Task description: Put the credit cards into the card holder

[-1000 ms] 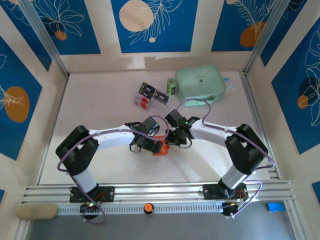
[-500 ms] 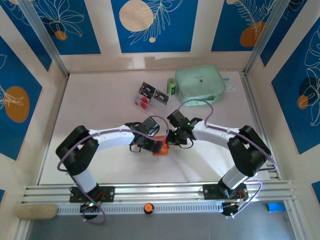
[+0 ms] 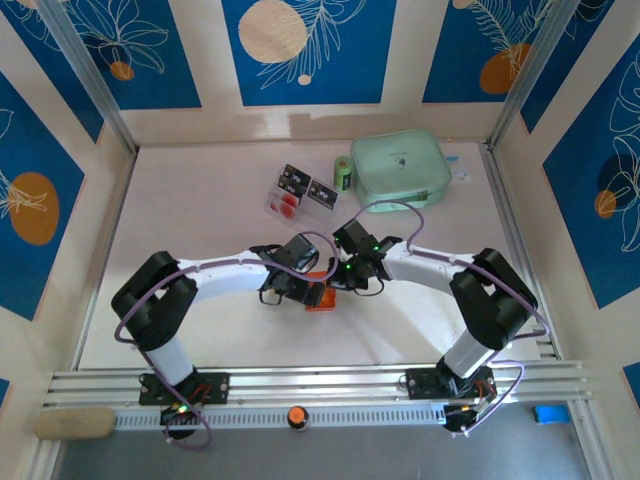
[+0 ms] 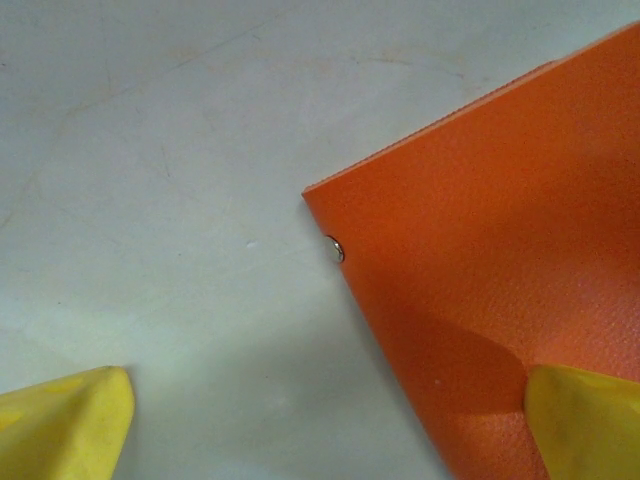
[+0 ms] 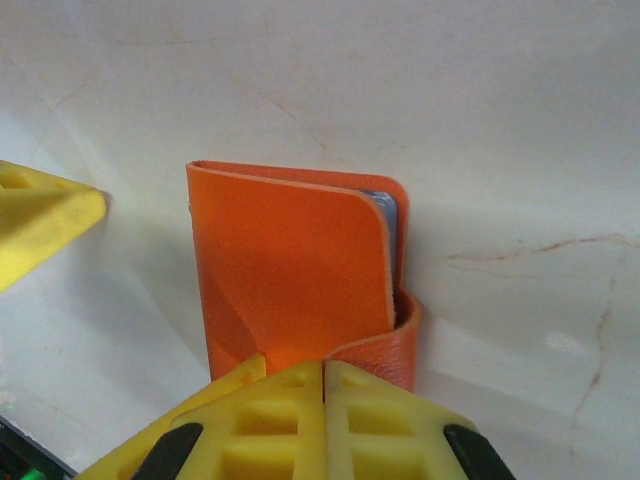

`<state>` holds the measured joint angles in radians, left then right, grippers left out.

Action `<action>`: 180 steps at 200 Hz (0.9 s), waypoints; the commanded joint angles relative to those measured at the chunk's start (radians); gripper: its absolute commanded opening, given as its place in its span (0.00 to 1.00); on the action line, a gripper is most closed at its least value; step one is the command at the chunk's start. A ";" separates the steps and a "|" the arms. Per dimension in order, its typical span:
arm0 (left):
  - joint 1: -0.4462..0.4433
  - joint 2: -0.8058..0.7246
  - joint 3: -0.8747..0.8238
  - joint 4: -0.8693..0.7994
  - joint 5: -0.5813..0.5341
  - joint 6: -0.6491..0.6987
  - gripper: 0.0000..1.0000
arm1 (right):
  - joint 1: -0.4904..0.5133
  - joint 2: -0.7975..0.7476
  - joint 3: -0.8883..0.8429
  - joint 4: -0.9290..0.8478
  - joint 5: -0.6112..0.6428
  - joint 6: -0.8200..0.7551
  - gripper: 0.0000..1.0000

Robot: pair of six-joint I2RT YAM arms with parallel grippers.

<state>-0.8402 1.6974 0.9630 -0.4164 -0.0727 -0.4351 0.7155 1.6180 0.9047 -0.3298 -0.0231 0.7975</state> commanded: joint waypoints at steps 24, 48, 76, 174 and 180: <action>-0.003 0.013 -0.030 -0.040 -0.049 0.015 1.00 | 0.016 0.032 -0.025 0.034 -0.048 0.027 0.00; -0.003 0.010 -0.029 -0.040 -0.049 0.013 1.00 | 0.022 0.035 -0.049 0.042 -0.046 0.037 0.00; -0.003 0.011 -0.029 -0.039 -0.049 0.012 1.00 | 0.027 0.029 -0.080 0.044 -0.033 0.049 0.00; -0.004 0.005 -0.032 -0.035 -0.045 0.006 1.00 | 0.027 0.047 -0.152 0.064 0.002 0.088 0.00; -0.004 0.005 -0.032 -0.035 -0.045 0.006 1.00 | 0.027 0.047 -0.157 0.069 0.002 0.093 0.00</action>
<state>-0.8410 1.6966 0.9604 -0.4137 -0.0727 -0.4355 0.7200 1.6287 0.8146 -0.1844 -0.0227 0.8619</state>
